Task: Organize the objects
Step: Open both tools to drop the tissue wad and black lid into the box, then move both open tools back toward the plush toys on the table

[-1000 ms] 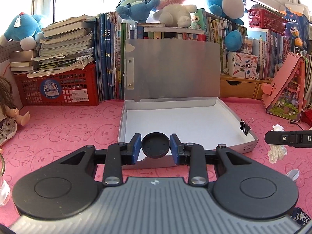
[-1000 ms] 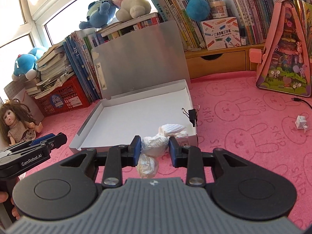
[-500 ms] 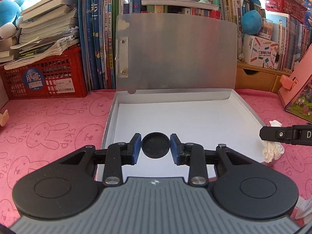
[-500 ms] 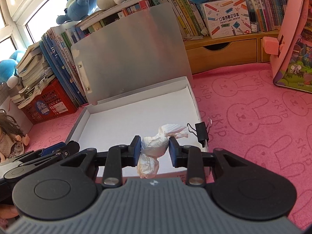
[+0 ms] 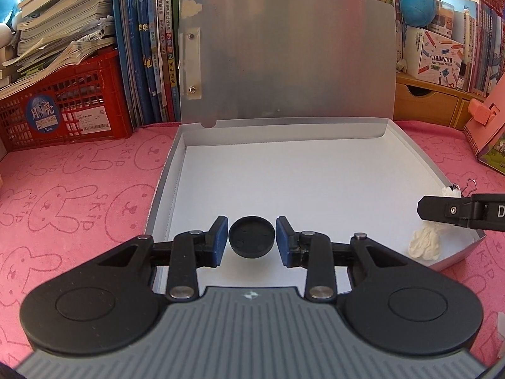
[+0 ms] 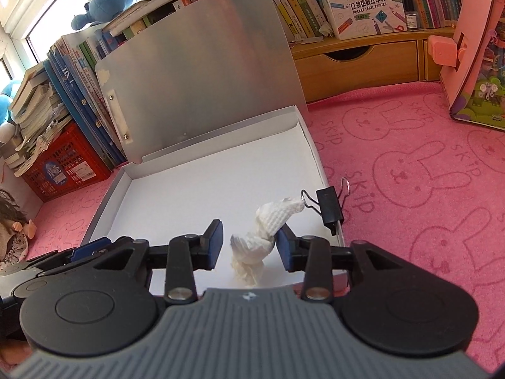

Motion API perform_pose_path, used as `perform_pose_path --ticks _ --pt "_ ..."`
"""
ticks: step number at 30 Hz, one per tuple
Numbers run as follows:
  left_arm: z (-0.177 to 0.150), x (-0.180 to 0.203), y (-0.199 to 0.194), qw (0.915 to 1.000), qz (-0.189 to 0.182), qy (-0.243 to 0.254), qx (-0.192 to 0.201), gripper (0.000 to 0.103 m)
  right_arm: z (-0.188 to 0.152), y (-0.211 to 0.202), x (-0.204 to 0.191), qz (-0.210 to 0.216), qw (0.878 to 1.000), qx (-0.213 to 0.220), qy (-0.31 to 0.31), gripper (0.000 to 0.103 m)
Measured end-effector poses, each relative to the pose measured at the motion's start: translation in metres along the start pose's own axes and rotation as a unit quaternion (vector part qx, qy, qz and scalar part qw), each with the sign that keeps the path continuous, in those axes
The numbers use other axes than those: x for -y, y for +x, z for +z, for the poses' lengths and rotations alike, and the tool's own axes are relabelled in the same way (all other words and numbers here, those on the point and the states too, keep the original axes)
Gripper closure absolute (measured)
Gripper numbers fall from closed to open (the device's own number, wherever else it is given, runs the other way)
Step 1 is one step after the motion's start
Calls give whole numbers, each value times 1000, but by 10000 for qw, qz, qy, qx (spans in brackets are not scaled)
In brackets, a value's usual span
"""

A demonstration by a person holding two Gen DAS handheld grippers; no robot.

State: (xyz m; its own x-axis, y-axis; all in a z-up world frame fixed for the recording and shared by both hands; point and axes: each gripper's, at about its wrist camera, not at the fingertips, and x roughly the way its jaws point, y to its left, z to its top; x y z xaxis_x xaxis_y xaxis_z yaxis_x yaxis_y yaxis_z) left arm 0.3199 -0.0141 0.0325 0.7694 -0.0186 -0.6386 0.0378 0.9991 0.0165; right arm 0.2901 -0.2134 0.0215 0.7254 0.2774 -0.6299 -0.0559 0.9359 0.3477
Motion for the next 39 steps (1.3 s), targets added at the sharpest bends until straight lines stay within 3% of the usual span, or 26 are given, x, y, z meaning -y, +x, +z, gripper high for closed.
perform_pose_path --ticks 2,4,10,18,28,39 --pt "0 -1 -1 10000 -64 -14 -58 53 0 -2 0 28 10000 9 9 41" --pt "1 -3 -5 10000 -68 -46 -29 35 0 -7 -1 28 10000 37 -20 39" --pt "6 -4 -32 9997 -97 71 213 22 -2 -28 -5 4 9996 167 -225 35" --pt "-8 -5 -75 9986 -257 278 376 20 -19 -68 -12 111 9975 363 -602 29" --pt "-56 -6 -131 9966 -496 318 567 13 -57 -114 -18 308 9942 514 -891 24" --pt "-112 -17 -177 9956 -596 195 692 10 -104 -153 -22 222 9884 709 -1322 17"
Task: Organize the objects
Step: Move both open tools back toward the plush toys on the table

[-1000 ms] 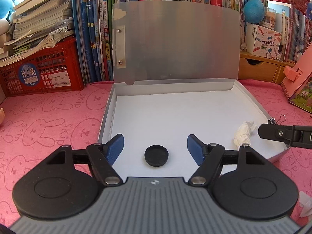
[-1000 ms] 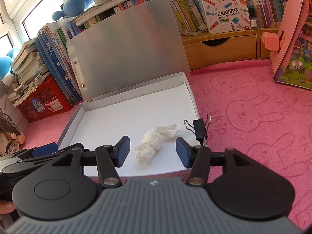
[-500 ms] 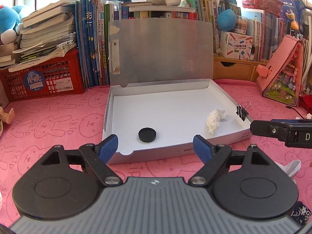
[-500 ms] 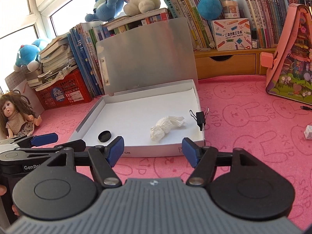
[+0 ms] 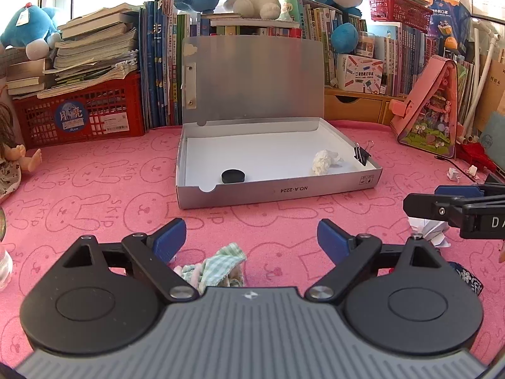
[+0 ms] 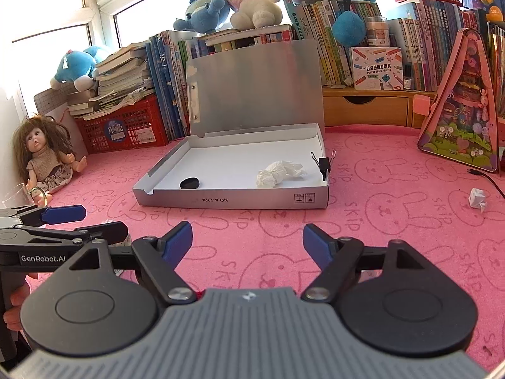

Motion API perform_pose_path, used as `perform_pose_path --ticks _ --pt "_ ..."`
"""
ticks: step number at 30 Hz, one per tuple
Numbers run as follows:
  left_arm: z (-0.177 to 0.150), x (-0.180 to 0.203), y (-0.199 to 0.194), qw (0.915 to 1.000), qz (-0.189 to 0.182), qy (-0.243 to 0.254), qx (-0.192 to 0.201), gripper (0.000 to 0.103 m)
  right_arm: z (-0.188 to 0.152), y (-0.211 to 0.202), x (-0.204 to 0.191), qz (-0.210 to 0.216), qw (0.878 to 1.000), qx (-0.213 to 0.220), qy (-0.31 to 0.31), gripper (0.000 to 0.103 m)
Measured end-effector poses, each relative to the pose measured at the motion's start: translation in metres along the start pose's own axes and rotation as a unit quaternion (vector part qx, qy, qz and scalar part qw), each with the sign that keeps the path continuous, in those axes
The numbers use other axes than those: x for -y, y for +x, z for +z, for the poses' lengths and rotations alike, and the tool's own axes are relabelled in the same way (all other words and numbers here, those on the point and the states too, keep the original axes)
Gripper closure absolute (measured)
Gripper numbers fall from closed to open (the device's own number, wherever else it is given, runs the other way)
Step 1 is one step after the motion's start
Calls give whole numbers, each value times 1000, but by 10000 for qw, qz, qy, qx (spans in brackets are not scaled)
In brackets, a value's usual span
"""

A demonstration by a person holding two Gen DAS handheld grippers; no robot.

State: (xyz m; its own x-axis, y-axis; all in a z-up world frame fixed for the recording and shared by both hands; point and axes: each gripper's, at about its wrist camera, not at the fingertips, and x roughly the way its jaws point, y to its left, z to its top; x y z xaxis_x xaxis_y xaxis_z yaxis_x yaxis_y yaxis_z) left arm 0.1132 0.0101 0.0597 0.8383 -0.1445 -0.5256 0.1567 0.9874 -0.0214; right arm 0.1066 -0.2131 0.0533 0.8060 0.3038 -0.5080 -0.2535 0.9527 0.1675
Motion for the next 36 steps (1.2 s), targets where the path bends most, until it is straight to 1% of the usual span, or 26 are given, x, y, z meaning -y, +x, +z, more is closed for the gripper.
perform_pose_path --ticks 8,9,12,15,20,27,36 --pt "-30 -4 -24 9999 125 -106 28 10 -28 -21 -12 -11 9998 24 -194 17" --pt "-34 -4 -27 9999 122 -115 33 10 -31 -24 -14 36 9998 32 -194 17" --pt "-45 0 -38 9998 137 -96 62 10 -38 -36 -22 388 9990 60 -193 17" --pt "-56 3 -46 9998 198 -37 91 10 -44 -45 -32 653 9976 66 -209 22" --pt "-70 7 -54 9995 303 12 128 9 -58 -50 -49 882 9955 4 -355 28" --pt "-79 7 -50 9993 377 -37 36 9 -78 -43 -69 789 9941 -126 -740 32" --pt "-87 -1 -38 9985 547 -54 -68 9 -92 -29 -85 304 9915 35 -1267 30"
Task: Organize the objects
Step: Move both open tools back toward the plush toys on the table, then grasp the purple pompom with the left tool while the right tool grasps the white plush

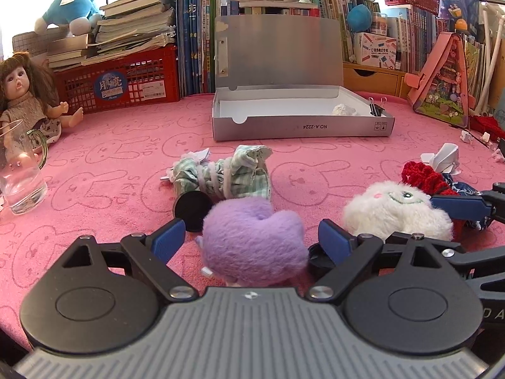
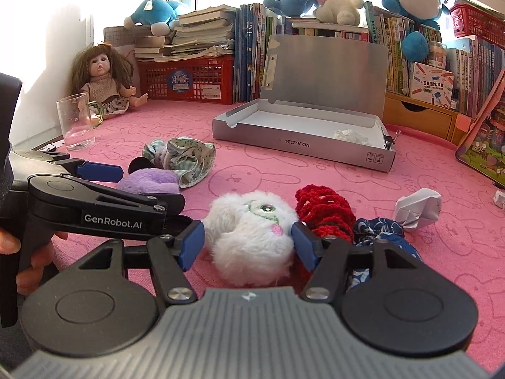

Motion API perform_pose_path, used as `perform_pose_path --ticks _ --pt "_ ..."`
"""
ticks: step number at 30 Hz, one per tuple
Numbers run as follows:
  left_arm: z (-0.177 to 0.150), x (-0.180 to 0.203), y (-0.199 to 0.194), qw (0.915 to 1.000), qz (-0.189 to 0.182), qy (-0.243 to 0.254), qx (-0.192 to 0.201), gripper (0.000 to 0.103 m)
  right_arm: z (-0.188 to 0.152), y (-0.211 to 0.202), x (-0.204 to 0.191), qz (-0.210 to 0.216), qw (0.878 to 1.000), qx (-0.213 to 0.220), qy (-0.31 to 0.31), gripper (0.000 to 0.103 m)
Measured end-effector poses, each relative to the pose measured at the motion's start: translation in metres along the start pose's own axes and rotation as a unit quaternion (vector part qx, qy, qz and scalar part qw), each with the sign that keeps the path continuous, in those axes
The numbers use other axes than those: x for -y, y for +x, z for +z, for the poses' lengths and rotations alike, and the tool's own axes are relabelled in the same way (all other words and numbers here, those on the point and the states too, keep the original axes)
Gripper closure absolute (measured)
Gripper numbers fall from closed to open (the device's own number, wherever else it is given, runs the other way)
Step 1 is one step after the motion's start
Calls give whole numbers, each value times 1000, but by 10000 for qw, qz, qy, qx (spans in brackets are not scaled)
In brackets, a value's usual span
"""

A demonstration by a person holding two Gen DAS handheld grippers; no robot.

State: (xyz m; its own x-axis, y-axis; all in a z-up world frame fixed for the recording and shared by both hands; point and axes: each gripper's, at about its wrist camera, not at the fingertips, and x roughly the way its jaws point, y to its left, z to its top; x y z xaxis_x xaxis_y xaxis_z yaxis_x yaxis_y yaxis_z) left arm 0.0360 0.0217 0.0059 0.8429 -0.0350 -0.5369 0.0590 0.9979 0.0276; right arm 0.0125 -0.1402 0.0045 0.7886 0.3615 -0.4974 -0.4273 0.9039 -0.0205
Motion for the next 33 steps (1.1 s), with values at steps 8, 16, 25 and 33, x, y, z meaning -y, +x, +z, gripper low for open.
perform_pose_path --ticks 8,16,25,33 --pt "-5 -4 8 10000 51 33 -15 9 3 13 -4 -145 9998 69 -90 27" --pt "-6 -15 17 9998 185 -81 -80 9 6 28 -4 -194 9997 101 -49 19" --pt "-9 -21 20 9996 211 -179 -34 9 8 36 -5 -268 9996 29 -64 16" --pt "-10 -24 17 9997 140 -205 -28 9 6 31 3 -372 9991 -71 -207 17"
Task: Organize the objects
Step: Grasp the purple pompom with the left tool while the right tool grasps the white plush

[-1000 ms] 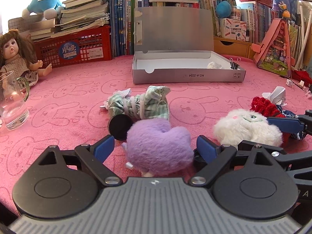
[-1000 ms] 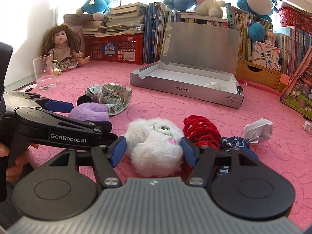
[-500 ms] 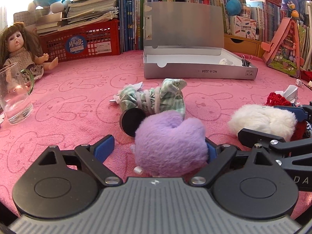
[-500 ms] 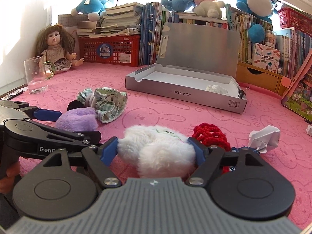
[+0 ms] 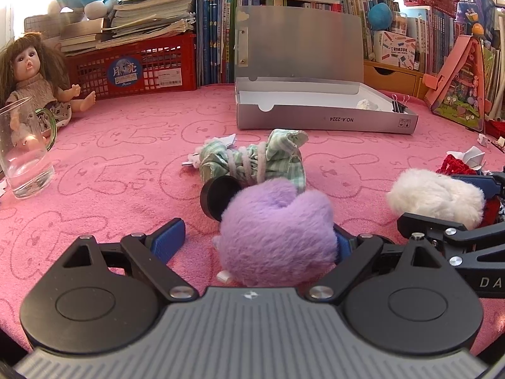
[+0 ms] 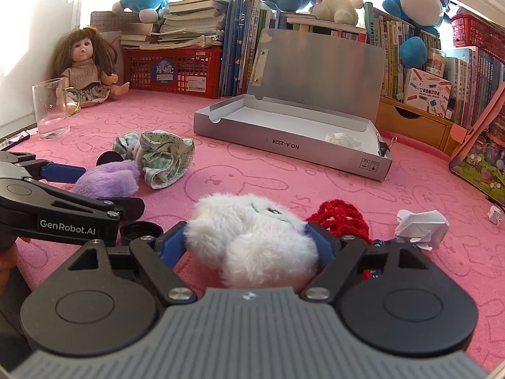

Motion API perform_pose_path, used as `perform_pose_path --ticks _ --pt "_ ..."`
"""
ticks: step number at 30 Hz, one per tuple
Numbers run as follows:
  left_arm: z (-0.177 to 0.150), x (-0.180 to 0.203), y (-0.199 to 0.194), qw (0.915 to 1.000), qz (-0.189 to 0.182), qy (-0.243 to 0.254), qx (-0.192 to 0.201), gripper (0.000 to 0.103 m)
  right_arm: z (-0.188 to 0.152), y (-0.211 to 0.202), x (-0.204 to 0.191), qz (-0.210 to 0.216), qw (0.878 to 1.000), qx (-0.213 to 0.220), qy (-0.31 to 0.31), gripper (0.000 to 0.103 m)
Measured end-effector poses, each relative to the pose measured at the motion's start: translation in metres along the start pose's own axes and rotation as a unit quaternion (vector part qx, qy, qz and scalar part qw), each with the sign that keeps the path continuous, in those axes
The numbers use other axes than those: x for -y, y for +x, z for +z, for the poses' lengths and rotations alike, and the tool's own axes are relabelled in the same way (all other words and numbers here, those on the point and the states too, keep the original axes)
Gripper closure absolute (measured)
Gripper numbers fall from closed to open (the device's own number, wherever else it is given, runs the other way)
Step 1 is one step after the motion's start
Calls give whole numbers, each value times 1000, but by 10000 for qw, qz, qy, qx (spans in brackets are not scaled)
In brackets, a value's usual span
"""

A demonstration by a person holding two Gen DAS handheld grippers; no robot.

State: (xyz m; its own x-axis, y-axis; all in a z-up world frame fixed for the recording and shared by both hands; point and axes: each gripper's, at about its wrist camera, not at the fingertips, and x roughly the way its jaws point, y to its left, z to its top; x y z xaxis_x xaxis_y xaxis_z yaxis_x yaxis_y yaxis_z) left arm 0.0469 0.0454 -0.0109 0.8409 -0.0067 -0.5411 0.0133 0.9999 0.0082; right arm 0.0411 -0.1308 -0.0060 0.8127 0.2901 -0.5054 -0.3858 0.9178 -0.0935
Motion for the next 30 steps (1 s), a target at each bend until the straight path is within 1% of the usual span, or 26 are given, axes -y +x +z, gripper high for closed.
perform_pose_path --ticks 3,7,14,17,19,21,25,27,30 --pt "0 1 -1 10000 -17 -10 9 9 0 0 2 34 9999 27 145 15" --pt "1 0 -2 10000 -4 -32 32 9 4 5 -2 168 9992 38 374 6" --pt "5 -8 -8 9999 30 -82 131 9 8 5 -4 452 9978 75 483 6" --pt "4 -8 -8 9999 5 -64 117 9 6 5 -1 243 9987 -3 440 8" --pt "3 -7 -8 9999 -17 -71 92 9 1 6 1 63 9994 -89 325 11" --pt "2 -6 -7 9999 -50 -78 69 9 -1 3 0 8 9998 -86 201 11" --pt "-1 -2 -5 9999 -109 -48 15 9 -2 3 -5 53 9998 -128 130 11" --pt "-3 1 -5 10000 -17 9 31 10 -1 5 -7 122 9996 -131 197 12" --pt "-3 -1 -4 10000 22 -9 34 10 1 7 -9 64 9996 -135 237 12"
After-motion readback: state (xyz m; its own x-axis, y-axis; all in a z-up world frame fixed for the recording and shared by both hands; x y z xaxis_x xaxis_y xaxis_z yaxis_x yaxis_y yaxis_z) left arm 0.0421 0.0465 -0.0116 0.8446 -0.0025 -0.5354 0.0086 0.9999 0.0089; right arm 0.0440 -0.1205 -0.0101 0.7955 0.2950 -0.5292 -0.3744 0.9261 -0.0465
